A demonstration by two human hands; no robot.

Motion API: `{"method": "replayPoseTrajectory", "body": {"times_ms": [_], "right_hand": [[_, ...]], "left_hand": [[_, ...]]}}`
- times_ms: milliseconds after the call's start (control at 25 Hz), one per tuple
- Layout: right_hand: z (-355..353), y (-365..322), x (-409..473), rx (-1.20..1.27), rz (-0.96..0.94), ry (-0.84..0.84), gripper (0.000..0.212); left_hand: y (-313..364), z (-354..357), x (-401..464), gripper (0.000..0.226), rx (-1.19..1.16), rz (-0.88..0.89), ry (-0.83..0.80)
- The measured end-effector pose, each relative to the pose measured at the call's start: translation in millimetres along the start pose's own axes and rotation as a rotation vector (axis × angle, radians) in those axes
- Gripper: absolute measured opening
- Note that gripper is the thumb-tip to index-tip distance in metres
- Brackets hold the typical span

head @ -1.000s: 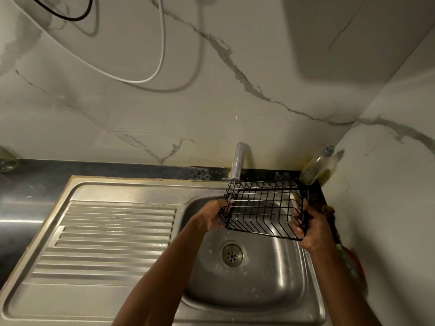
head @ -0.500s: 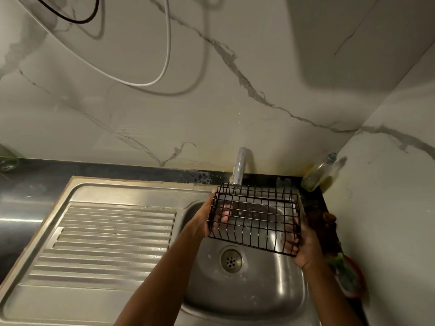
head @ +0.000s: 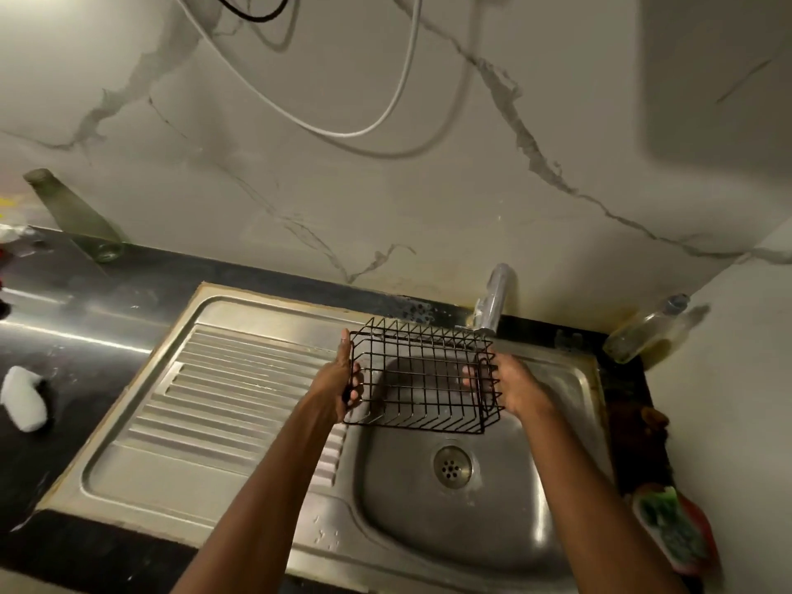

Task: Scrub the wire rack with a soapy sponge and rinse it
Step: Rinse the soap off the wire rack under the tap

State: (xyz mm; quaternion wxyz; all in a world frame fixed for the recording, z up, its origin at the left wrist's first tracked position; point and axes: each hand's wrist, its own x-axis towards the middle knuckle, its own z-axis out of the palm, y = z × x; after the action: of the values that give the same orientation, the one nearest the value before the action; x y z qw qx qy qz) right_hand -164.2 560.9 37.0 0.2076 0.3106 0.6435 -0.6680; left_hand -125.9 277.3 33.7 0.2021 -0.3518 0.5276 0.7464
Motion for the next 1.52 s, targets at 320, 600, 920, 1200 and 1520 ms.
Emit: {"method": "replayPoseTrajectory", "body": {"times_ms": [320,600,920,1200,1520], "right_hand": [[66.7,-26.4,15.1,-0.208,-0.211,0.463,0.029],[104.0,6.7,-0.6,-0.661,-0.324,0.489,0.071],[60.2,4.6,10.5,-0.390,-0.647,0.349,0.035],[66.5,-23.8,32.7,0.106,-0.305,0.356,0.022],[75.2,-24.2,12.5,0.582,-0.162,0.014,0.019]], "left_hand": [[-3.3,-16.0,-18.1,0.063,-0.113,0.056,0.107],[-18.7,3.4,-29.9,0.067,-0.058,0.065,0.165],[-7.8,10.2,-35.9,0.064,0.090,0.121,0.091],[9.6,25.9,-29.1,0.069,0.252,0.208,0.105],[-7.7,37.5,-29.7,0.065,0.335,0.215,0.152]]}}
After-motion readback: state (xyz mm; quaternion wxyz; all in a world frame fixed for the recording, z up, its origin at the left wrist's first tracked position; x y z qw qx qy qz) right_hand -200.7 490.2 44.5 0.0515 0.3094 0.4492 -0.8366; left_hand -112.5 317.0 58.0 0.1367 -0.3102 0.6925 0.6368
